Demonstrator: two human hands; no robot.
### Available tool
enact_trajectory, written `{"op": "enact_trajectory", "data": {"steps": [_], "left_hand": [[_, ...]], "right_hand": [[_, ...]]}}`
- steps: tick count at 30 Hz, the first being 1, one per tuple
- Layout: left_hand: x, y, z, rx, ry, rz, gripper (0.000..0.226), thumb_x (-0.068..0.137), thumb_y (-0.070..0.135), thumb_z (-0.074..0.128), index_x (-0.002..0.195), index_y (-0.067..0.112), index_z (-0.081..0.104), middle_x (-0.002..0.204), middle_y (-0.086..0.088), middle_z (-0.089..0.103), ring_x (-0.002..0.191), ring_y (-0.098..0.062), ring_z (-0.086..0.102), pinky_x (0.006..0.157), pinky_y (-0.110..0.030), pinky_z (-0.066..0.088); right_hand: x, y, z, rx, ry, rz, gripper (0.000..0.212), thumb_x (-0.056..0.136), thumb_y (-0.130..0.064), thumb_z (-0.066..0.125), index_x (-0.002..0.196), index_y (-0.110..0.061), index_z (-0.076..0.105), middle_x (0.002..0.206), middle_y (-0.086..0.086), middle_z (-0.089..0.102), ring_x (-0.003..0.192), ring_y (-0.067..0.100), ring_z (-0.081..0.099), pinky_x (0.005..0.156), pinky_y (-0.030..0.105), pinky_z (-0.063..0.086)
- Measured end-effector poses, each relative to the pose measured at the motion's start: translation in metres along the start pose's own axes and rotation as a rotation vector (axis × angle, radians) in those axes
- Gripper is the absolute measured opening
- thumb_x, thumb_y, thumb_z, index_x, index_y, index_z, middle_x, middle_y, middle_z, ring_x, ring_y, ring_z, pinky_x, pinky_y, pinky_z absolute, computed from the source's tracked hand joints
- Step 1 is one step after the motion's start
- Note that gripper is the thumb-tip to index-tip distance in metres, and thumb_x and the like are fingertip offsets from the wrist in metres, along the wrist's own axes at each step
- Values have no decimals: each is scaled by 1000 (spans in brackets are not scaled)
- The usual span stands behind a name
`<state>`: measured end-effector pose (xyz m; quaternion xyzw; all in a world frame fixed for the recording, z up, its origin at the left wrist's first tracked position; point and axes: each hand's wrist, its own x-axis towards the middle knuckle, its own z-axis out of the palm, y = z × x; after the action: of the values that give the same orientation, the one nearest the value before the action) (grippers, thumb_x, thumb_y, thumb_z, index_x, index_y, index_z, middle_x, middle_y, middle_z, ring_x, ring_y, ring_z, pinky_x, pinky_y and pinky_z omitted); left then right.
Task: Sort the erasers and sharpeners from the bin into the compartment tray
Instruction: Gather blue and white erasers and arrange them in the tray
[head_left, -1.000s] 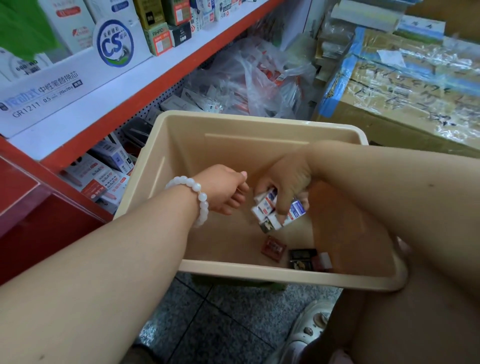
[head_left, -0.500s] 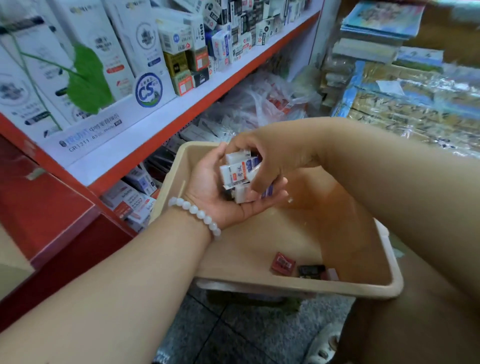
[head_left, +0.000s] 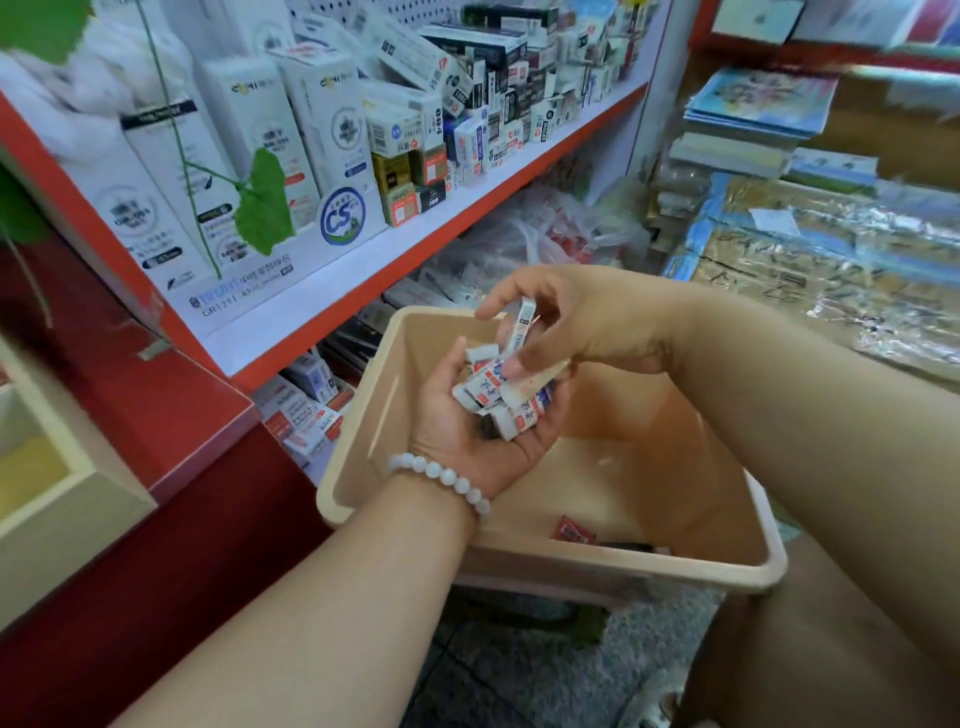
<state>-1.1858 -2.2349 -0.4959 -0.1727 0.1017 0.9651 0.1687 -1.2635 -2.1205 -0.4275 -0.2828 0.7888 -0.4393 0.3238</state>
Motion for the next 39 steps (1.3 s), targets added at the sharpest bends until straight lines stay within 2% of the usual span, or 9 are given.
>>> {"op": "enact_trajectory", "data": {"steps": [4, 9, 13, 16, 18, 22, 30, 34, 39], "left_hand": [[3, -3, -3, -30, 13, 7, 55, 85, 48, 53, 94, -4, 69, 107, -21, 63, 102, -34, 59, 67, -36, 58], [11, -4, -5, -71, 60, 44, 42, 87, 41, 54, 102, 5, 68, 102, -16, 66, 100, -28, 59, 64, -33, 58], [11, -7, -2, -97, 103, 69, 38, 86, 39, 57, 97, 3, 64, 87, -16, 65, 82, -27, 61, 58, -31, 57], [7, -9, 3, -110, 105, 75, 40, 86, 40, 56, 96, 2, 63, 86, -16, 66, 75, -26, 63, 57, -30, 57], [3, -8, 6, -137, 96, 76, 41, 84, 39, 58, 99, 0, 63, 90, -16, 66, 77, -27, 64, 57, -31, 58], [-7, -3, 12, -206, 83, 119, 54, 84, 35, 59, 129, 6, 56, 127, -6, 58, 111, -23, 59, 62, -35, 59], [-34, -5, 25, -200, 164, 302, 39, 89, 31, 55, 117, 5, 58, 103, -19, 65, 82, -31, 65, 62, -41, 59], [-58, -3, 25, -187, 115, 283, 49, 89, 32, 53, 121, -5, 55, 105, -28, 64, 82, -38, 65, 76, -47, 57], [-97, 5, 38, -227, 64, 366, 42, 89, 29, 55, 112, -5, 60, 99, -31, 66, 89, -44, 63, 72, -55, 53]], "right_hand": [[8, 10, 11, 125, 214, -1, 22, 85, -2, 65, 104, -13, 63, 84, 12, 65, 76, 27, 63, 71, 39, 54], [16, 16, 23, 566, 396, -34, 2, 93, -12, 57, 92, -12, 58, 73, 12, 61, 57, 18, 49, 51, 29, 42], [20, 14, 30, 890, 521, -93, 13, 94, -20, 55, 86, -10, 52, 60, 9, 55, 49, 17, 31, 32, 19, 28], [18, 6, 33, 1054, 635, -163, 17, 95, -21, 54, 83, -10, 51, 55, 5, 56, 48, 15, 37, 31, 17, 25], [15, 1, 32, 1073, 676, -207, 16, 96, -21, 53, 85, -10, 52, 61, 5, 57, 47, 12, 47, 32, 17, 26], [5, -8, 26, 1066, 701, -205, 18, 98, -23, 48, 93, -8, 57, 67, 6, 59, 46, 8, 54, 37, 17, 35], [-8, -18, 63, 1058, 729, -188, 19, 99, -24, 47, 87, -9, 51, 50, 2, 58, 43, 10, 51, 40, 16, 44], [-15, -28, 70, 789, 696, -148, 18, 97, -22, 50, 83, -12, 54, 57, 3, 61, 53, 17, 52, 42, 16, 45], [-27, -61, 83, 900, 580, -171, 17, 96, -21, 53, 84, -8, 55, 58, 4, 61, 48, 10, 55, 45, 17, 49]]}}
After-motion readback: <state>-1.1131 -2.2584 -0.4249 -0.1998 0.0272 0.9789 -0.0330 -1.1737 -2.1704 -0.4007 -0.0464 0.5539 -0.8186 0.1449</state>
